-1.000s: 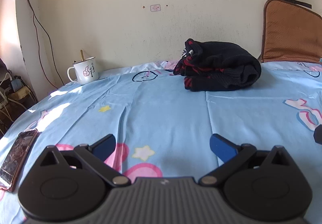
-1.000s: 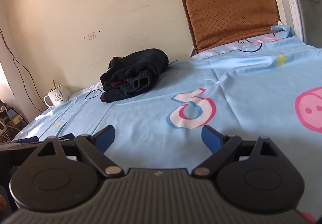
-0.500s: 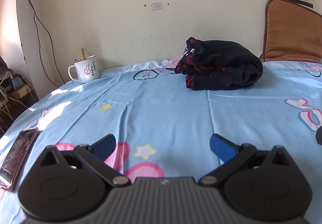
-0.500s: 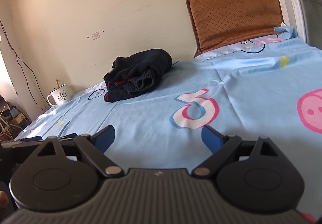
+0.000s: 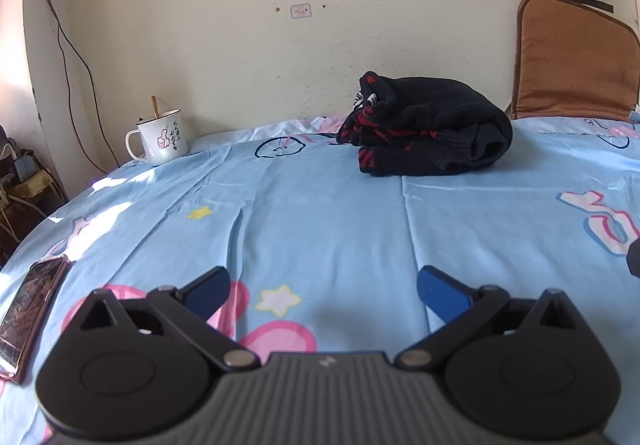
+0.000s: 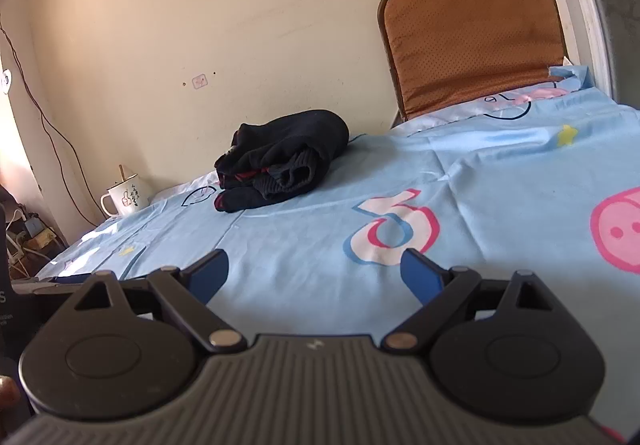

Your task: Fold small clothes

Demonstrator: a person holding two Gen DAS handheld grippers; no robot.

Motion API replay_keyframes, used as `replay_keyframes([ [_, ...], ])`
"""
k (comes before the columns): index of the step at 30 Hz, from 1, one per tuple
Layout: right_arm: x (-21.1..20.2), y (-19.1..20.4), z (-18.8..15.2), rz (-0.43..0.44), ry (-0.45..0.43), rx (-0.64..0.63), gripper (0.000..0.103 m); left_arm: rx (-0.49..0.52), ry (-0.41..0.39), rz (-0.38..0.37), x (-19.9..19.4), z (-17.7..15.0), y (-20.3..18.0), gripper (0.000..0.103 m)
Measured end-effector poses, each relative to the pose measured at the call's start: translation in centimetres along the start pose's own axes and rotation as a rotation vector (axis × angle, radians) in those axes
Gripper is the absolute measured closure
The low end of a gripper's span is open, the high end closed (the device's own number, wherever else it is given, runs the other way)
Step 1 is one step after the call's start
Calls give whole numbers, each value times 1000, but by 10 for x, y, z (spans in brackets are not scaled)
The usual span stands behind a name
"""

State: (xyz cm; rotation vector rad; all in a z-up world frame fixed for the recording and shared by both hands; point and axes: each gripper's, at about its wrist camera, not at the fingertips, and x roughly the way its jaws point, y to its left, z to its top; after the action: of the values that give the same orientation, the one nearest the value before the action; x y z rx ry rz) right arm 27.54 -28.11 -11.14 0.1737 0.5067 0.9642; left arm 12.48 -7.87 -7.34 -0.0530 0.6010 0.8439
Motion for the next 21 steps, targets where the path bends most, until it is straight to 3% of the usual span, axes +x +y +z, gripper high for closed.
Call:
replay_keyframes([
  [21,3,-1,0,21,18,6,8,8,36,-52,5,0,-2,0],
])
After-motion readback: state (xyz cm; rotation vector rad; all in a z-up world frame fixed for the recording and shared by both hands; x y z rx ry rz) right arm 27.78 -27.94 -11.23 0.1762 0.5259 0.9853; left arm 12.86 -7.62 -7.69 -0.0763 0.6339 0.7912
